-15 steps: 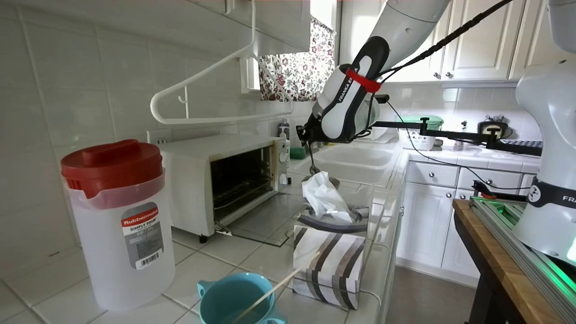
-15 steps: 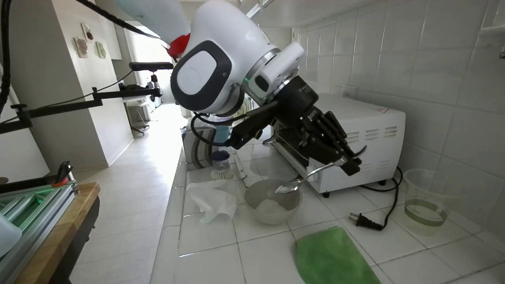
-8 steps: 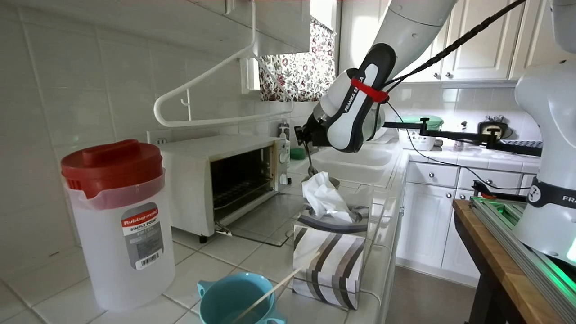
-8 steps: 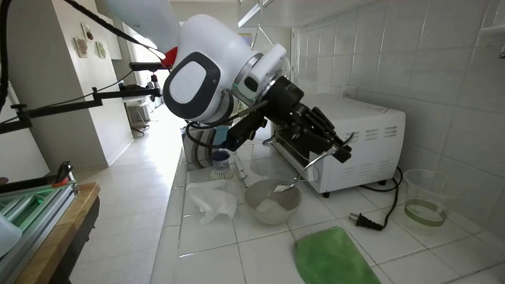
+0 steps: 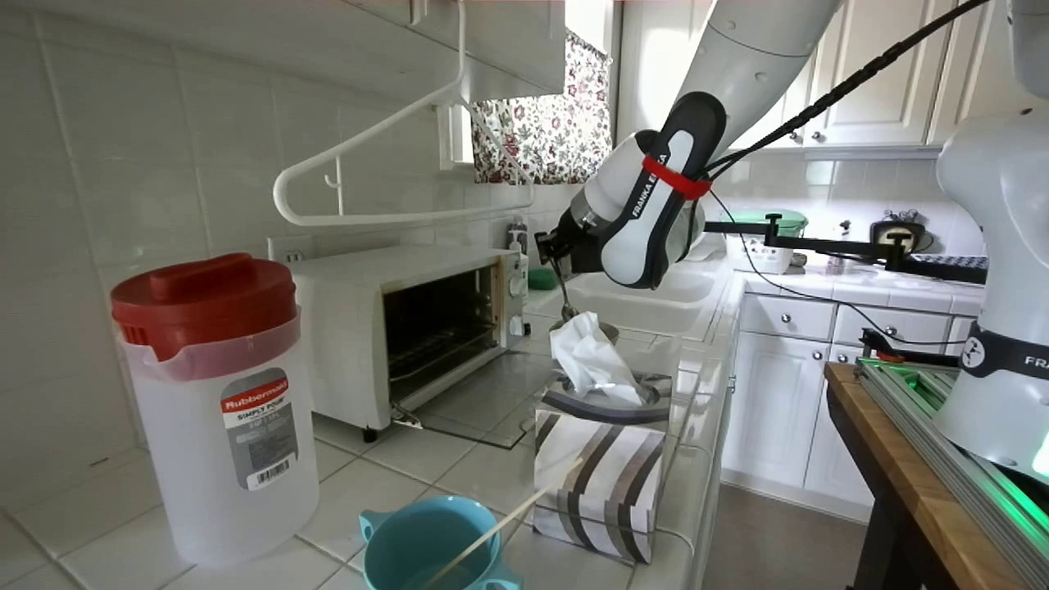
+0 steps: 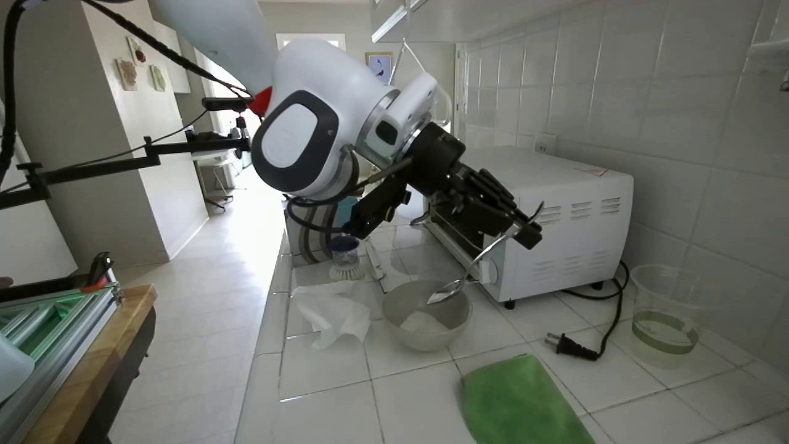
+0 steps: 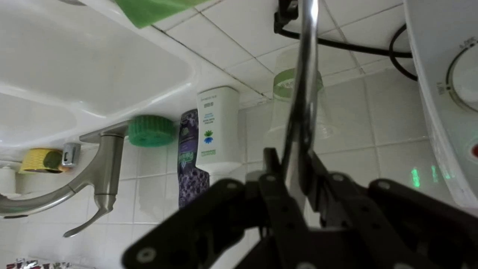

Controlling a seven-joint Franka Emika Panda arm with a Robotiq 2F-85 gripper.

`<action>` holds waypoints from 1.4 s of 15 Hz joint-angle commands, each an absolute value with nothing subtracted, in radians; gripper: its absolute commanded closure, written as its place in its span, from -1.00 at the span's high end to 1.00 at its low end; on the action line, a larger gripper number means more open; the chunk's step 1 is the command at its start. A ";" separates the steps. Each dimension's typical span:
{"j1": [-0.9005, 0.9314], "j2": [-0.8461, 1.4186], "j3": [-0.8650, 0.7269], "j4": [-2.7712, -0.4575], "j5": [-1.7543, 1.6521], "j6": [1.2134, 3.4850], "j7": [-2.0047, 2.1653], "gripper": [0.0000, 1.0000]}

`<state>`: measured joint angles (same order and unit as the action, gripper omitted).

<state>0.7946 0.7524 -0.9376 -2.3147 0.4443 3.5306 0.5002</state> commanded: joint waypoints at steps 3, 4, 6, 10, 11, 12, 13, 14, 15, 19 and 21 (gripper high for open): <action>0.825 0.808 -0.967 -2.343 0.466 3.702 0.468 -0.90; 0.826 0.810 -0.966 -2.342 0.474 3.712 0.456 -0.90; 0.836 0.816 -0.975 -2.341 0.477 3.721 0.460 -0.90; 0.858 0.825 -0.989 -2.343 0.482 3.730 0.468 -0.90; 0.862 0.828 -0.991 -2.343 0.482 3.732 0.470 -0.90; 0.867 0.830 -0.994 -2.344 0.483 3.735 0.471 -0.90; 0.871 0.833 -0.996 -2.344 0.485 3.737 0.474 -0.90; 0.874 0.836 -0.998 -2.345 0.486 3.739 0.475 -0.90; 0.879 0.840 -1.000 -2.345 0.489 3.739 0.477 -0.90; 0.895 0.867 -1.013 -2.341 0.482 3.732 0.468 -0.90; 0.870 0.859 -0.966 -2.327 0.568 3.744 0.366 -0.90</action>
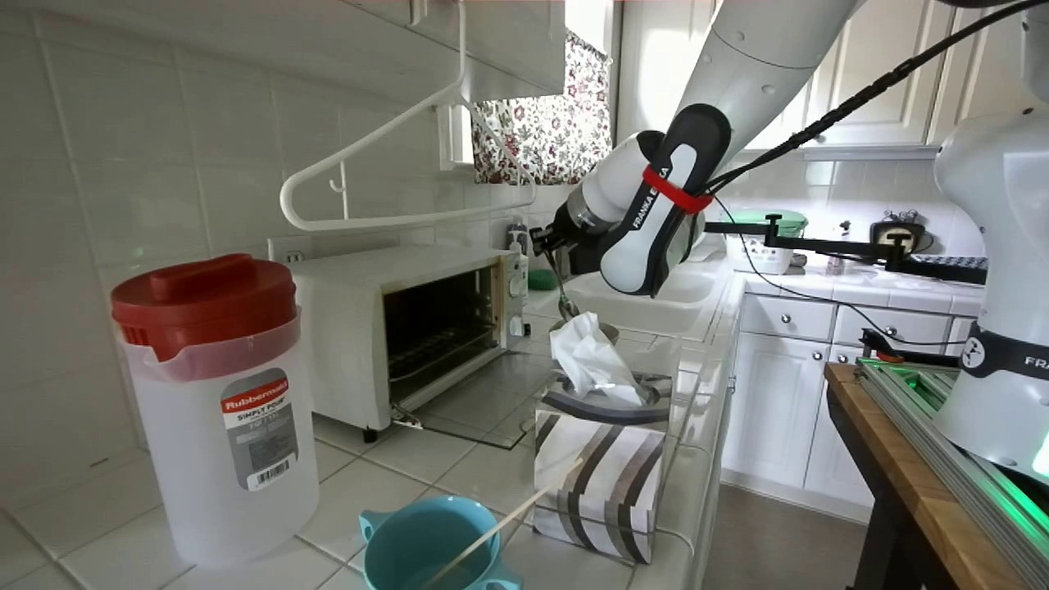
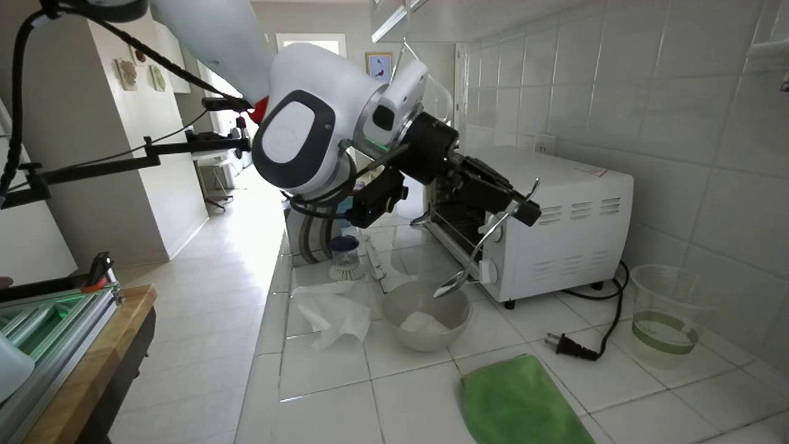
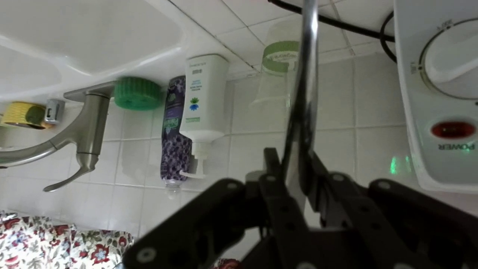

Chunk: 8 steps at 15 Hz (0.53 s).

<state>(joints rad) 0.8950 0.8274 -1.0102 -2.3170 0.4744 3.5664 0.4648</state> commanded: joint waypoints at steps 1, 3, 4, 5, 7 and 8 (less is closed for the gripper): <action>0.900 0.896 -1.009 -2.337 0.503 3.730 0.456 -0.90; 0.874 0.886 -0.966 -2.321 0.605 3.738 0.349 -0.90; 0.900 0.913 -1.002 -2.331 0.553 3.724 0.421 -0.90; 0.902 0.918 -1.005 -2.330 0.557 3.722 0.416 -0.90; 0.886 0.908 -0.978 -2.319 0.628 3.734 0.332 -0.90; 0.913 0.935 -1.016 -2.329 0.573 3.720 0.411 -0.90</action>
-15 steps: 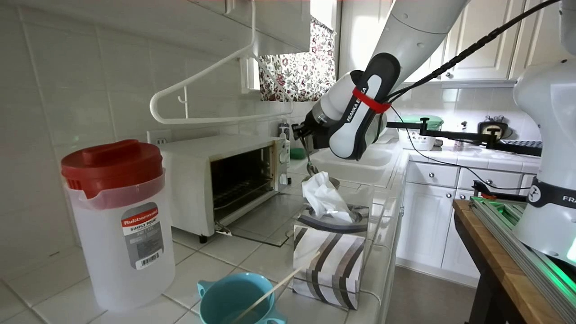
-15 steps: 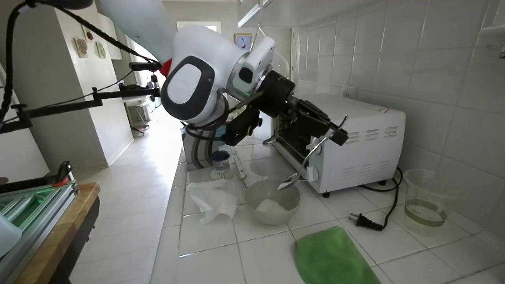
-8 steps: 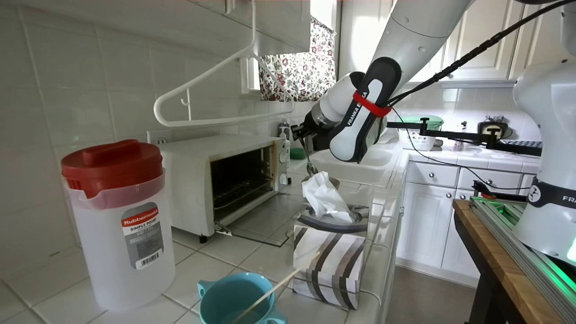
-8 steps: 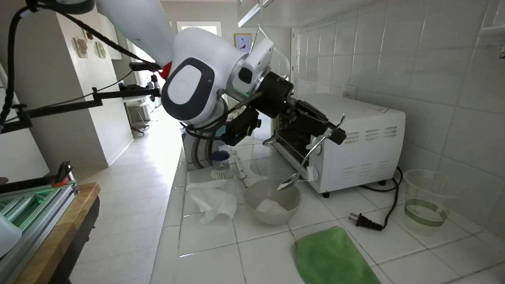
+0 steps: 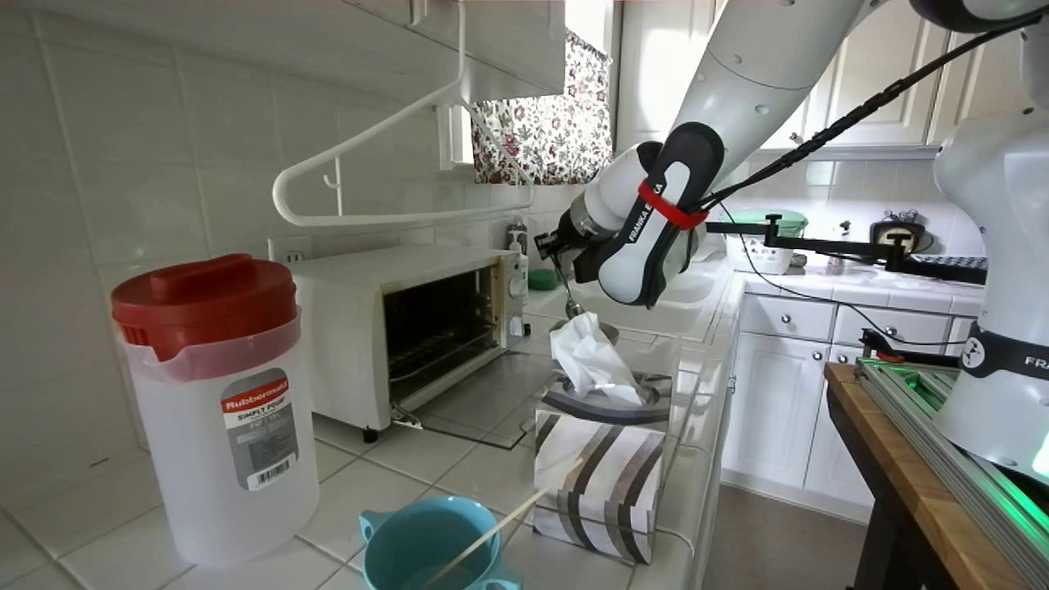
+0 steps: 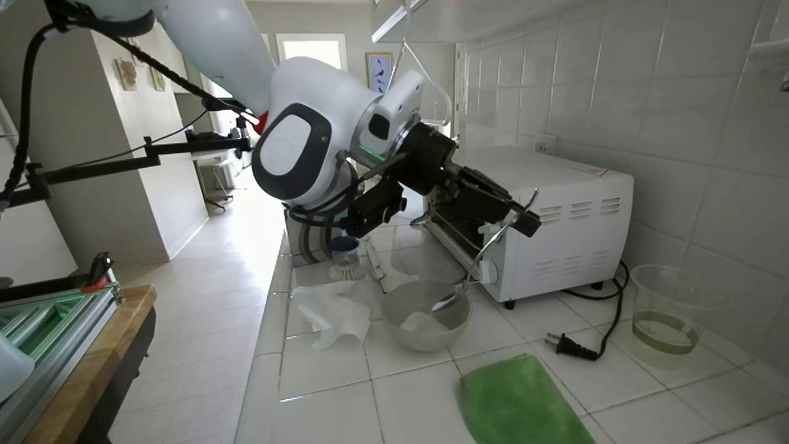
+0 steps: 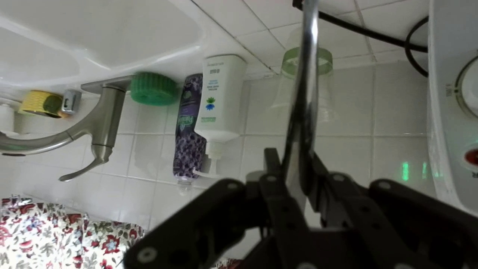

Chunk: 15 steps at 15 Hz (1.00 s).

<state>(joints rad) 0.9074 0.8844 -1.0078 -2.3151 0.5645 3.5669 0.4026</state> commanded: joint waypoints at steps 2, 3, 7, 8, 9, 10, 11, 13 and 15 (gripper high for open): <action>0.896 0.921 -0.988 -2.315 0.643 3.732 0.327 -0.90; 0.922 0.946 -1.024 -2.326 0.587 3.720 0.404 -0.90; 0.941 0.962 -1.039 -2.325 0.592 3.721 0.404 -0.90; 0.945 0.966 -1.044 -2.326 0.591 3.722 0.404 -0.90; 0.925 0.946 -1.012 -2.314 0.655 3.736 0.325 -0.90; 0.948 0.972 -1.045 -2.325 0.601 3.725 0.401 -0.90; 0.949 0.975 -1.046 -2.324 0.604 3.725 0.400 -0.90; 0.958 0.984 -1.054 -2.325 0.609 3.724 0.403 -0.90; 0.967 0.993 -1.064 -2.324 0.613 3.722 0.407 -0.90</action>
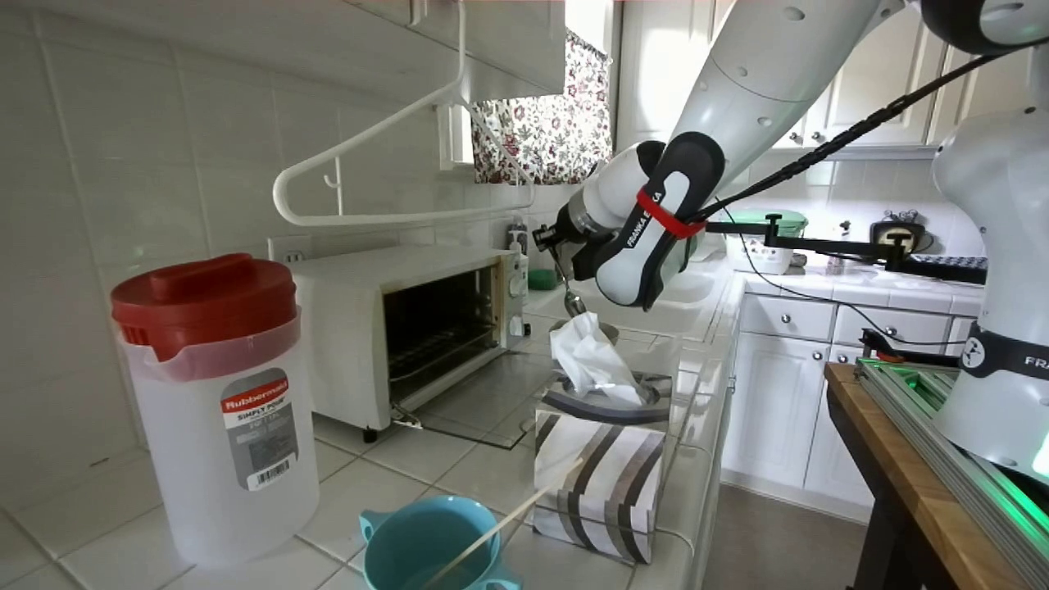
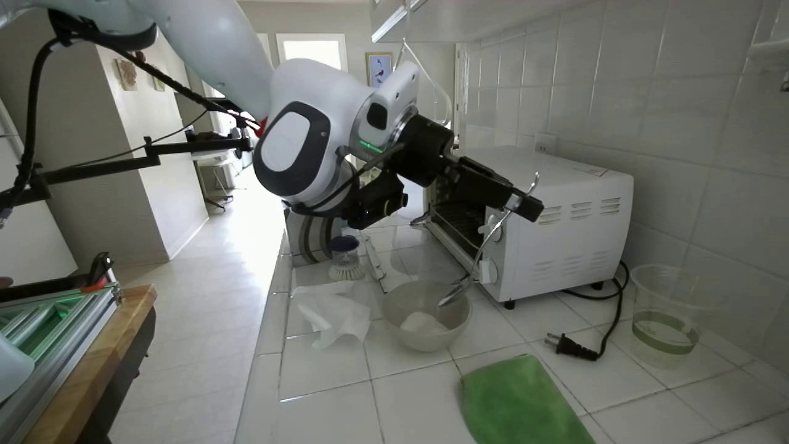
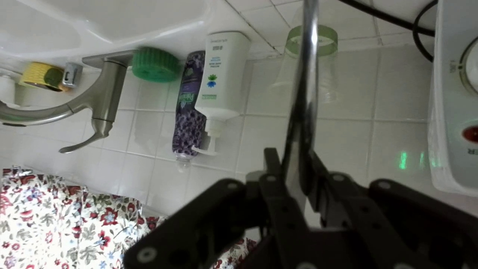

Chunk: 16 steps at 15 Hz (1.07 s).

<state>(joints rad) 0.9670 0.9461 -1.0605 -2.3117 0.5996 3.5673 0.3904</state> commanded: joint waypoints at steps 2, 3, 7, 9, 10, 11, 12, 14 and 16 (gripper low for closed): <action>0.978 1.004 -1.074 -2.324 0.617 3.721 0.411 -0.90; 0.982 1.008 -1.078 -2.324 0.619 3.721 0.414 -0.90; 1.002 1.033 -1.096 -2.324 0.630 3.719 0.433 -0.90; 0.989 1.021 -1.072 -2.312 0.701 3.732 0.362 -0.90; 1.011 1.050 -1.103 -2.323 0.657 3.719 0.440 -0.90; 1.015 1.056 -1.105 -2.321 0.670 3.717 0.440 -0.90; 1.020 1.065 -1.110 -2.321 0.673 3.715 0.447 -0.90; 1.028 1.082 -1.116 -2.319 0.681 3.712 0.462 -0.90; 1.034 1.102 -1.123 -2.315 0.699 3.706 0.482 -0.90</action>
<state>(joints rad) 1.0360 1.0375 -1.1222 -2.3108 0.6528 3.5660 0.4419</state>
